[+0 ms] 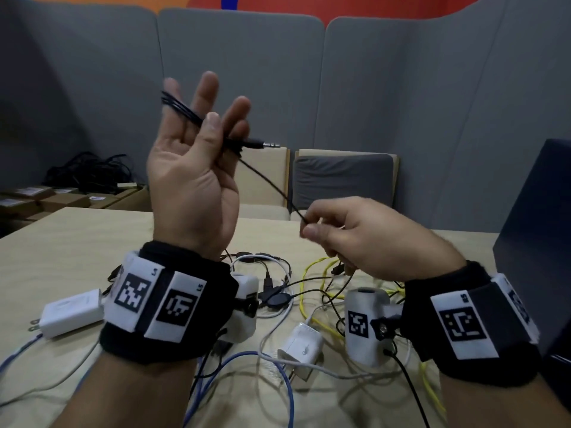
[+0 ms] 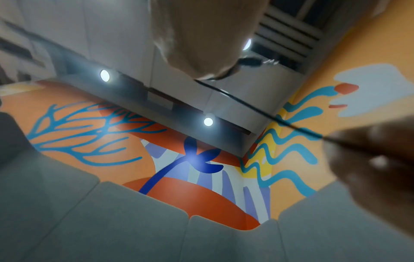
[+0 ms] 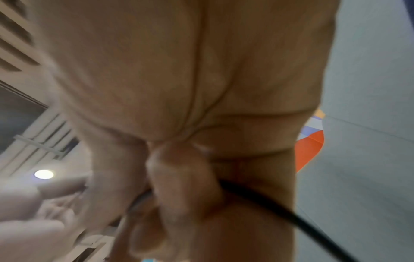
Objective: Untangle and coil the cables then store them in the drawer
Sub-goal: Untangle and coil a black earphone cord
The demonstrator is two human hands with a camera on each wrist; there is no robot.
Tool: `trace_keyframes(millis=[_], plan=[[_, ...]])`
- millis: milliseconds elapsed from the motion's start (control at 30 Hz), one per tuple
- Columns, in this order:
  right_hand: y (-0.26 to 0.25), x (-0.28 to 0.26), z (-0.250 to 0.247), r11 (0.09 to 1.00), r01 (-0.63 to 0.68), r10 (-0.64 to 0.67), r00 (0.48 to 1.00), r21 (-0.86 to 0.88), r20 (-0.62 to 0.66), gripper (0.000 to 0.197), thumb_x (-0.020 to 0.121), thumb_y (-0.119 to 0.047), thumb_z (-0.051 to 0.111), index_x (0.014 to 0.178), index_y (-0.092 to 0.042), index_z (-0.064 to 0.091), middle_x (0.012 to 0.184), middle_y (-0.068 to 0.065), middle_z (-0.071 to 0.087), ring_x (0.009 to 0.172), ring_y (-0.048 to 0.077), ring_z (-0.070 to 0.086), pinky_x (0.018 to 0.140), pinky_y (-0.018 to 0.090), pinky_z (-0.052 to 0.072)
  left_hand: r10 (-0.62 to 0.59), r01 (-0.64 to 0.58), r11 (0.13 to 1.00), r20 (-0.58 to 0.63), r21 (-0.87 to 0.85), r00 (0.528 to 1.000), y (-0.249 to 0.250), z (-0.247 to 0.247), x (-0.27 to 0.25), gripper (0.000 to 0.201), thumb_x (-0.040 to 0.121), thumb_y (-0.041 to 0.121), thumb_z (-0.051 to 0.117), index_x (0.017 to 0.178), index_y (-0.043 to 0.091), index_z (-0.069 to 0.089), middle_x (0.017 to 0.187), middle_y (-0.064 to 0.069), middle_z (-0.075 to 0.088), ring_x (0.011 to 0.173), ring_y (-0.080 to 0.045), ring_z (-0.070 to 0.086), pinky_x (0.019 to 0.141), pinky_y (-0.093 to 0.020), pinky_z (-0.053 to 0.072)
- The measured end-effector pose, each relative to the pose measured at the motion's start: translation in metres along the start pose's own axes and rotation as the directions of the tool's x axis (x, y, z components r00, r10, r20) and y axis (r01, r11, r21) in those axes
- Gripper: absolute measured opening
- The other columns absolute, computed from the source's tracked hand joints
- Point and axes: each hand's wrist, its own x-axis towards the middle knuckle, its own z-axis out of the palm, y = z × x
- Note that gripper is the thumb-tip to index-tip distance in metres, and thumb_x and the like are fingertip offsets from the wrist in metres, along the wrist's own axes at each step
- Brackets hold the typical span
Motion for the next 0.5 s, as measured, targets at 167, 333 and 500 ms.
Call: trace_keyframes(millis=[167,333,500], plan=[[-0.018,-0.009,-0.005,0.989,0.148,-0.148,0.989,-0.018,-0.010,0.014,0.094,-0.036,0.059,0.089,-0.027,0.069,0.072,0.011,0.058,0.059,0.015,0.045,0.057,0.032,0.040,0.135,-0.117,0.906,-0.015,0.406,0.991,-0.009,-0.007,0.001,0.065,0.095,-0.010,0.045,0.151,0.015,0.024,0.121,-0.001,0.062,0.096,-0.016,0.069,0.086,-0.028,0.052],[-0.016,-0.008,-0.015,0.955,0.296,-0.263,0.822,-0.016,-0.505,0.018,0.091,-0.027,0.060,0.076,-0.017,0.064,0.058,-0.008,0.048,0.052,0.004,0.042,0.049,0.012,0.030,-0.173,0.069,0.805,0.122,0.590,0.977,-0.017,-0.011,-0.003,0.058,0.094,-0.013,0.042,0.144,0.016,0.038,0.100,-0.004,0.069,0.073,-0.012,0.068,0.074,-0.026,0.054],[-0.011,-0.004,-0.014,0.956,0.289,-0.258,0.732,-0.055,-0.631,0.019,0.093,-0.026,0.060,0.082,-0.012,0.066,0.067,0.001,0.055,0.063,0.007,0.045,0.057,0.013,0.032,-0.511,0.208,0.718,0.300,0.665,0.806,-0.021,-0.004,-0.016,0.042,0.091,-0.009,0.046,0.126,0.013,0.056,0.077,-0.007,0.065,0.059,-0.014,0.057,0.063,-0.022,0.051]])
